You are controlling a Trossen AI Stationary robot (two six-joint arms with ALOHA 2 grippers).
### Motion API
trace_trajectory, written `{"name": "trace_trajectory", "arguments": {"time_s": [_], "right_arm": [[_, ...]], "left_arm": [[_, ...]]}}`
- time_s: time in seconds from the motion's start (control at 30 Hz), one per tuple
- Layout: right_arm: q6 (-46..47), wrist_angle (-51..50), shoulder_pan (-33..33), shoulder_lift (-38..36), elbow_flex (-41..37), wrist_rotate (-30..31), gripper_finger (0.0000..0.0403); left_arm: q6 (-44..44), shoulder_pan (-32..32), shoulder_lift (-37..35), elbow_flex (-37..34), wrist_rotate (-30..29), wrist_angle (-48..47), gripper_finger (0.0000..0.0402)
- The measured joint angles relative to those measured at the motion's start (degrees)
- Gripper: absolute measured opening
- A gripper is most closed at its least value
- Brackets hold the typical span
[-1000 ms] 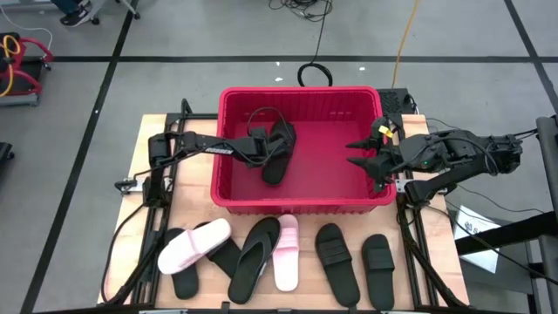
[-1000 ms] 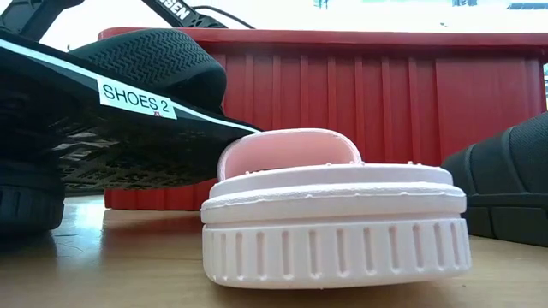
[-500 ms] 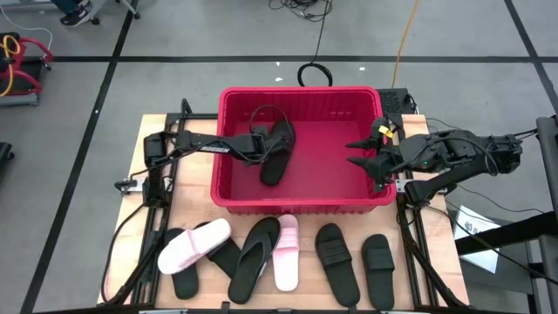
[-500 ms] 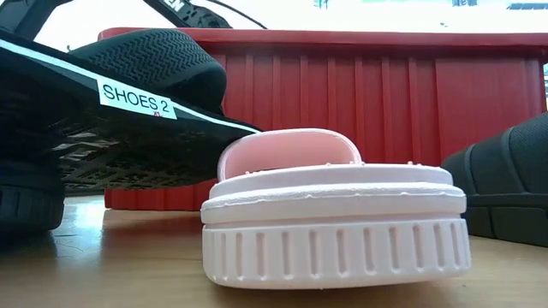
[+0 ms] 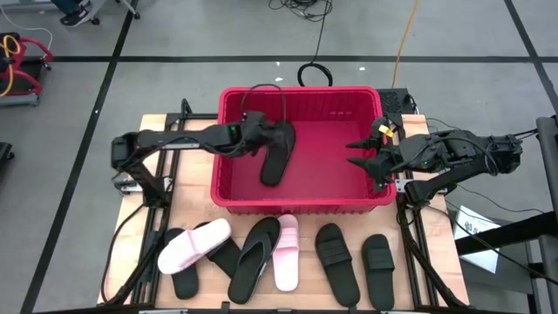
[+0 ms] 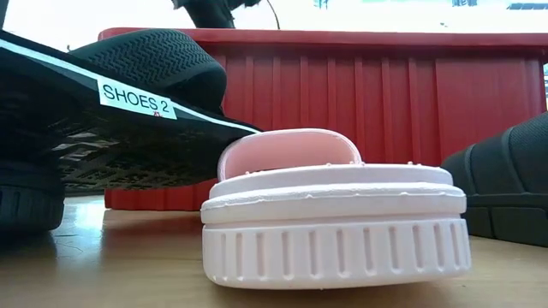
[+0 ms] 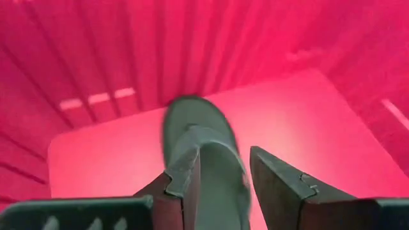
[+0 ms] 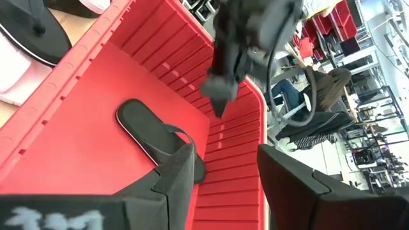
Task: Pick and place slides into bin
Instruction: Put the black slipper into the red bin
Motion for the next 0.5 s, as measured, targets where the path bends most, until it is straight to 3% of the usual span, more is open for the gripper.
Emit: {"name": "trace_trajectory", "arguments": {"time_s": [0.27,0.4,0.5], "right_arm": [[0.0,0.0,0.0,0.0,0.0,-0.5,0.0164],[0.9,0.0,0.0,0.0,0.0,-5.7,0.0164],[2.3,0.0,0.0,0.0,0.0,-10.0,0.0164]], "left_arm": [[16.6,-13.8,-11.0,0.0,-1.5,-0.1,0.0134],[22.1,-22.8,-13.3,0.0,-2.3,-1.8,0.0134],[20.8,-29.1,-13.5,0.0,-2.9,-5.3,0.0134]]}}
